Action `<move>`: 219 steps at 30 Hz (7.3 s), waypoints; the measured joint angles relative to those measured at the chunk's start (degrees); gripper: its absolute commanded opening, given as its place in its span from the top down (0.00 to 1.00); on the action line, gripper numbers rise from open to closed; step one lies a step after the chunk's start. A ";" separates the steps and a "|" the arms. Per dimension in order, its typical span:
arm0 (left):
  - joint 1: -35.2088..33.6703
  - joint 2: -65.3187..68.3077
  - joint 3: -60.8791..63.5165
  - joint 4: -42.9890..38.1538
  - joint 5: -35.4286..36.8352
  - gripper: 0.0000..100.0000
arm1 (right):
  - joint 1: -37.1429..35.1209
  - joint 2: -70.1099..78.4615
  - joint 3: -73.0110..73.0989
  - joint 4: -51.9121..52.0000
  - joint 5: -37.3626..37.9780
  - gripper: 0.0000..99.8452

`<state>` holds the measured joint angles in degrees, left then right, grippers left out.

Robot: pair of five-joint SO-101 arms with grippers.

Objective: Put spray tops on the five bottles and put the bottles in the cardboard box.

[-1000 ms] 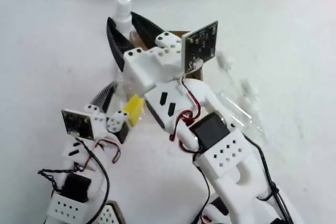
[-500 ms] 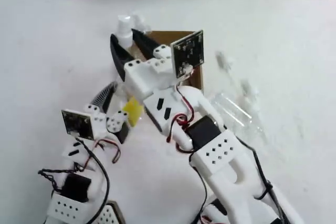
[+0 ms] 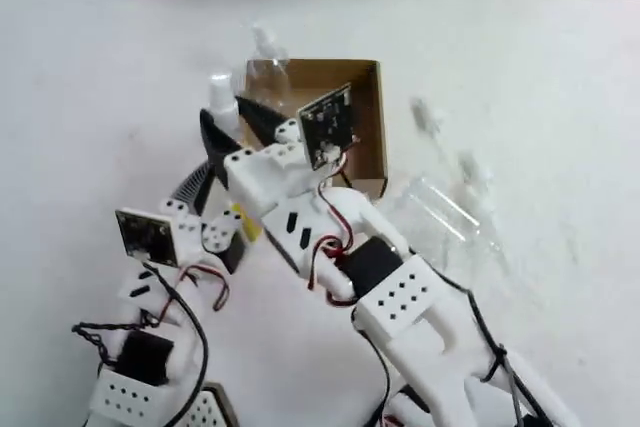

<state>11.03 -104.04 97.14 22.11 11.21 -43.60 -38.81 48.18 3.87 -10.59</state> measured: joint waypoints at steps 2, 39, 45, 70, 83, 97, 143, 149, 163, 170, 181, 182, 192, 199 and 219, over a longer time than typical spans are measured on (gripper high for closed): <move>0.00 0.00 0.00 0.00 -0.09 0.98 | 0.00 0.00 0.79 0.00 0.00 0.98; 0.35 0.00 0.00 0.09 -0.09 0.98 | -0.35 -5.36 4.66 5.98 0.00 0.92; 0.26 0.00 0.00 0.09 -0.09 0.98 | -2.37 -5.27 4.84 6.07 0.00 0.76; 0.26 0.00 0.00 1.05 -0.09 0.98 | 7.65 -5.36 -15.30 32.26 3.16 0.76; 0.26 0.00 0.00 1.05 -0.09 0.98 | 11.78 -15.65 -11.25 50.29 3.25 0.96; 0.26 0.00 0.00 1.05 -0.09 0.98 | 34.29 -42.99 21.27 50.46 20.57 0.98; 0.79 38.59 -29.89 -20.13 -10.02 0.98 | 71.38 -63.65 48.18 55.91 30.33 0.98; 0.79 49.49 -29.89 -29.80 -10.02 0.98 | 71.38 -63.65 48.18 55.91 30.33 0.98; 0.79 72.44 -29.89 -47.30 -10.02 0.98 | 71.38 -63.65 48.18 55.91 30.33 0.98; -0.70 82.55 -29.89 -55.82 -10.02 0.98 | 71.38 -63.65 48.18 55.91 30.33 0.98; -1.67 98.64 -29.89 -73.58 -10.02 0.98 | 71.38 -63.65 48.18 55.91 30.33 0.98; -1.67 100.31 -29.98 -76.04 -10.02 0.98 | 71.38 -63.65 48.18 55.91 30.33 0.98; -1.58 116.22 -36.40 -87.74 -10.02 0.98 | 71.38 -63.65 48.18 55.91 30.33 0.98; -1.58 121.14 -39.74 -89.93 -10.02 0.98 | 71.38 -63.65 48.18 55.91 30.33 0.98; -2.73 129.93 -46.59 -90.02 -10.02 0.98 | 71.38 -63.65 48.18 55.91 30.33 0.98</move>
<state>8.31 25.89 50.55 -67.91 1.19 27.78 -102.46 96.35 59.78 19.74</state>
